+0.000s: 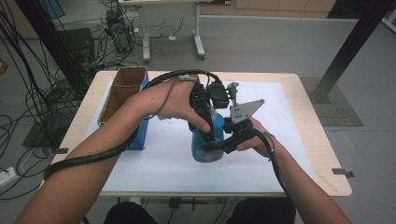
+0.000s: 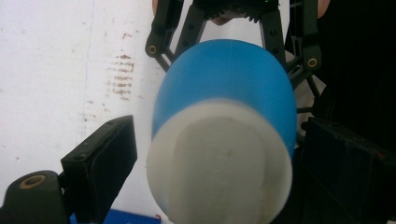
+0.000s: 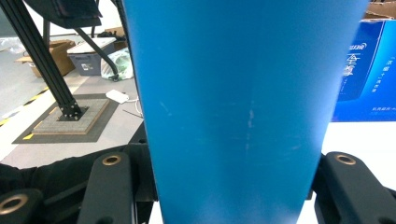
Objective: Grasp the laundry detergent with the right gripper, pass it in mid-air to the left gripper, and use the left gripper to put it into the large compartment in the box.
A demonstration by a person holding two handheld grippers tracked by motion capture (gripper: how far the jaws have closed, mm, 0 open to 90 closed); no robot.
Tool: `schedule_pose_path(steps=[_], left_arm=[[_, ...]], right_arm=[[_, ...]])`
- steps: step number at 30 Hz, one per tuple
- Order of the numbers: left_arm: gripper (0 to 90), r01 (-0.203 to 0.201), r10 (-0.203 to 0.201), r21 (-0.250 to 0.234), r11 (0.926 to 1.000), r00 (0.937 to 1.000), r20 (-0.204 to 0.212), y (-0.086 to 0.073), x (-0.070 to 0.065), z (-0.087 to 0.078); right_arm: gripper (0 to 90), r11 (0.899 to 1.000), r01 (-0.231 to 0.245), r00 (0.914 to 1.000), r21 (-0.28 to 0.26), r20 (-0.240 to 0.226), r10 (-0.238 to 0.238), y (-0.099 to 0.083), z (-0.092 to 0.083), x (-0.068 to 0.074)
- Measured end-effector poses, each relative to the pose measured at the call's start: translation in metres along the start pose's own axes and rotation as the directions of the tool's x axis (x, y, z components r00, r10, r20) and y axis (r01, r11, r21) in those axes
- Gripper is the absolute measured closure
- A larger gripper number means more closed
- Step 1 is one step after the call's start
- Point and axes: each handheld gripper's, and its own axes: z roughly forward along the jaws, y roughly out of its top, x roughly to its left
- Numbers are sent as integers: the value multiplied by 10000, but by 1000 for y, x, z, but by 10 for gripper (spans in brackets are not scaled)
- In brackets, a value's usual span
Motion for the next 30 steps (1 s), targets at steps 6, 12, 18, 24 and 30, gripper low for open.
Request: schedule_pose_path(steps=[6, 12, 18, 24, 30], left_arm=[[111, 26, -28, -320, 9995, 10000, -68, -1, 1, -1], [112, 24, -27, -322, 9995, 9999, -103, -2, 1, -1], [114, 38, -39, -225, 9997, 10000, -64, -2, 1, -1], [114, 73, -75, -171, 9998, 9999, -93, -2, 0, -1], [114, 68, -70, -198, 9998, 9999, -129, -1, 1, -2]], right_arm=[[440, 10000, 12, 10000, 4, -18, -12, 0, 0, 1], [440, 10000, 20, 10000, 13, 15, -20, 0, 0, 0], [440, 10000, -7, 10000, -18, 6, 7, 0, -1, 0], [440, 10000, 9, 10000, -7, 5, -9, -1, 0, 0], [440, 10000, -14, 10000, -1, 3, 14, -2, -1, 0]])
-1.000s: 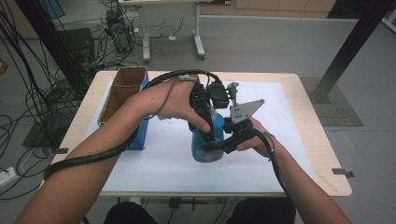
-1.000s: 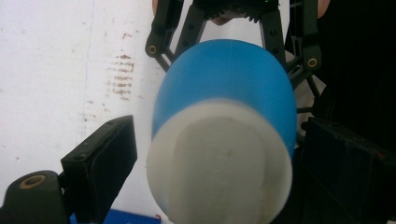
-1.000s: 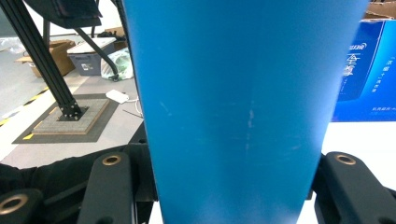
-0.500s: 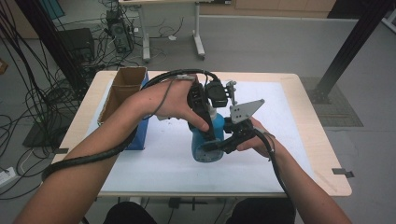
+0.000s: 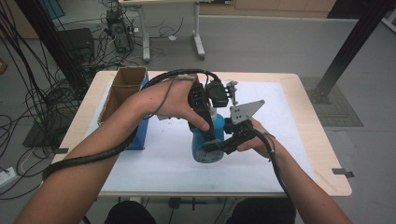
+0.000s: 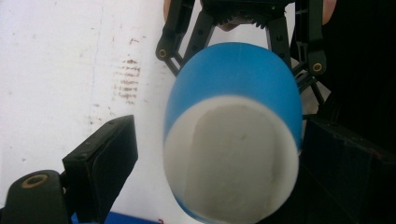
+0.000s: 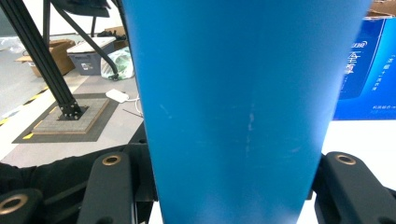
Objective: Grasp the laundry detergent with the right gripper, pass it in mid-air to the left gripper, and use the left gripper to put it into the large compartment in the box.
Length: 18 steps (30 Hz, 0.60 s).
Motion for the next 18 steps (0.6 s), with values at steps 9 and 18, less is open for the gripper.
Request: schedule_pose_path(steps=[9, 18], left_arm=[[114, -24, 24, 83, 10000, 10000, -18, 1, 1, 1], [114, 11, -11, 117, 9999, 10000, -8, 1, 2, 1]], right_arm=[[440, 10000, 0, 10000, -71, -8, 0, 0, -1, 0], [440, 10000, -3, 10000, -56, 14, 3, -1, 0, -1]])
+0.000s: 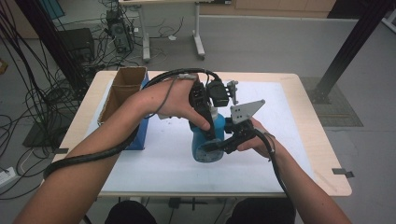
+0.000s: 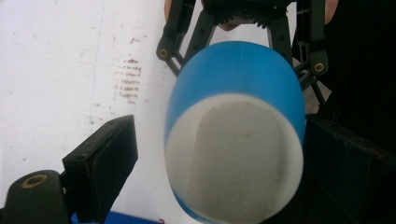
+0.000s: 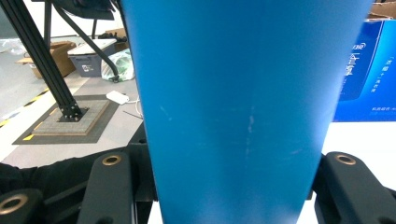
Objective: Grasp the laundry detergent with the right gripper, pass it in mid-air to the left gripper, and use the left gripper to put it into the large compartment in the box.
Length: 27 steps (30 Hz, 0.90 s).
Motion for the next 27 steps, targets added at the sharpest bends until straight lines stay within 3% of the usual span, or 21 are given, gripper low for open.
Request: schedule_pose_path(steps=[17, 27], left_arm=[[114, 18, -18, 37, 10000, 10000, 2, -2, 0, 1], [115, -172, 172, -1, 9999, 9998, -38, -2, 0, -2]], right_arm=[[440, 10000, 40, 10000, 67, -40, -39, 0, 3, 0], [440, 9999, 85, 10000, 68, -48, -84, 2, 3, 0]])
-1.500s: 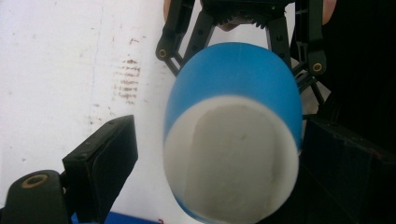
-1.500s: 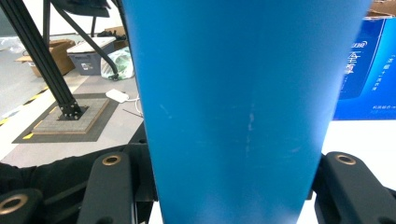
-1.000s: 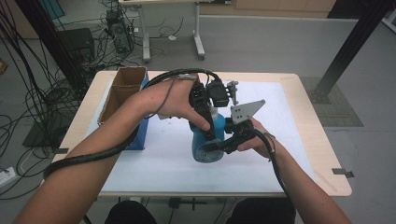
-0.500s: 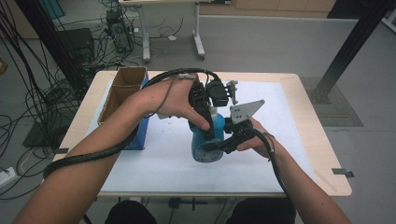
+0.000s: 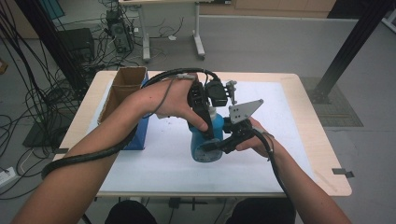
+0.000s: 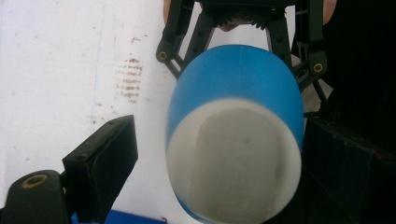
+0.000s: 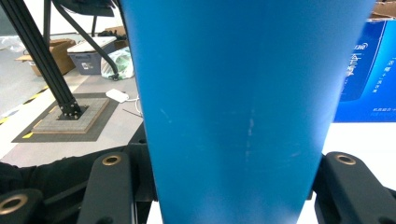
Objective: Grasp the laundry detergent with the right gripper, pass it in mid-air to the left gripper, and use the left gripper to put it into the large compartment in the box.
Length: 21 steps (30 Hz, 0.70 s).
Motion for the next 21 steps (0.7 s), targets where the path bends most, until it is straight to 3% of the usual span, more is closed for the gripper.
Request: schedule_pose_path(steps=[9, 21], left_arm=[[127, -234, 234, 12, 9997, 9997, 47, 1, -1, 4], [227, -537, 534, 161, 9984, 9985, 154, 3, -2, 7]], right_arm=[[440, 10000, 34, 10000, -9, -7, -34, 2, 0, 0], [440, 10000, 99, 9999, 2, -23, -99, 3, 0, 1]])
